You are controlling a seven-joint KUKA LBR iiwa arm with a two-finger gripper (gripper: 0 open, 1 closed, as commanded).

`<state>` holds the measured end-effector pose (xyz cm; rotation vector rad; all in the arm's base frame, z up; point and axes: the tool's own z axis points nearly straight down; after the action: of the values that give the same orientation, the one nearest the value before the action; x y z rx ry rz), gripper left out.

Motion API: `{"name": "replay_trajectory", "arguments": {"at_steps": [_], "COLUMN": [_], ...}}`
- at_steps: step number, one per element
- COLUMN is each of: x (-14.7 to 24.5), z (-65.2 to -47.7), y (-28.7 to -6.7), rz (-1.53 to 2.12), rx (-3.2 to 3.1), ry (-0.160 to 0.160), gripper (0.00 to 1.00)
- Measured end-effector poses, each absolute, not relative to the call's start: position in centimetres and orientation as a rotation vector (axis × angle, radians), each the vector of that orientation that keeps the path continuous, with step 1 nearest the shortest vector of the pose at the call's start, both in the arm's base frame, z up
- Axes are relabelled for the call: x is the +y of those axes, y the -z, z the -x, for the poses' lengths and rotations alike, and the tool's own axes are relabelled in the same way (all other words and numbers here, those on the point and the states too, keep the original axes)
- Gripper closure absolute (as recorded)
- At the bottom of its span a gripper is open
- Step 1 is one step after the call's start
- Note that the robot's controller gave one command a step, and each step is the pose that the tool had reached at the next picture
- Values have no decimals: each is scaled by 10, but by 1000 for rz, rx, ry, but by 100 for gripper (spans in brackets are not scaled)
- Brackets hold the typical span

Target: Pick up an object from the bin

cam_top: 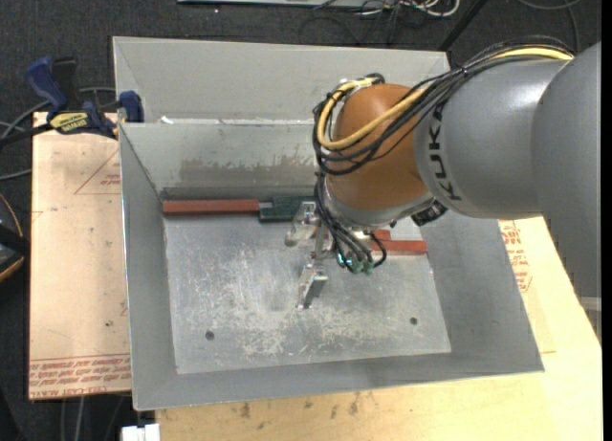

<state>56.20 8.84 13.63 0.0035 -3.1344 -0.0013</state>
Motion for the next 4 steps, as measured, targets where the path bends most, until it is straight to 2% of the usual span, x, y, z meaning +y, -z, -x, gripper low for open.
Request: {"name": "replay_trajectory", "arguments": {"at_steps": [1, 2, 3, 4], "x": [88, 86, 63, 56], "z": [-563, -561, -593, -610], "y": [-139, -124, -127, -111], "rz": [-2, -107, -181, -178], "rx": [-3139, -3147, -3130, -3147], "ry": [2, 3, 3, 1], "gripper": [0, 0, 0, 0]}}
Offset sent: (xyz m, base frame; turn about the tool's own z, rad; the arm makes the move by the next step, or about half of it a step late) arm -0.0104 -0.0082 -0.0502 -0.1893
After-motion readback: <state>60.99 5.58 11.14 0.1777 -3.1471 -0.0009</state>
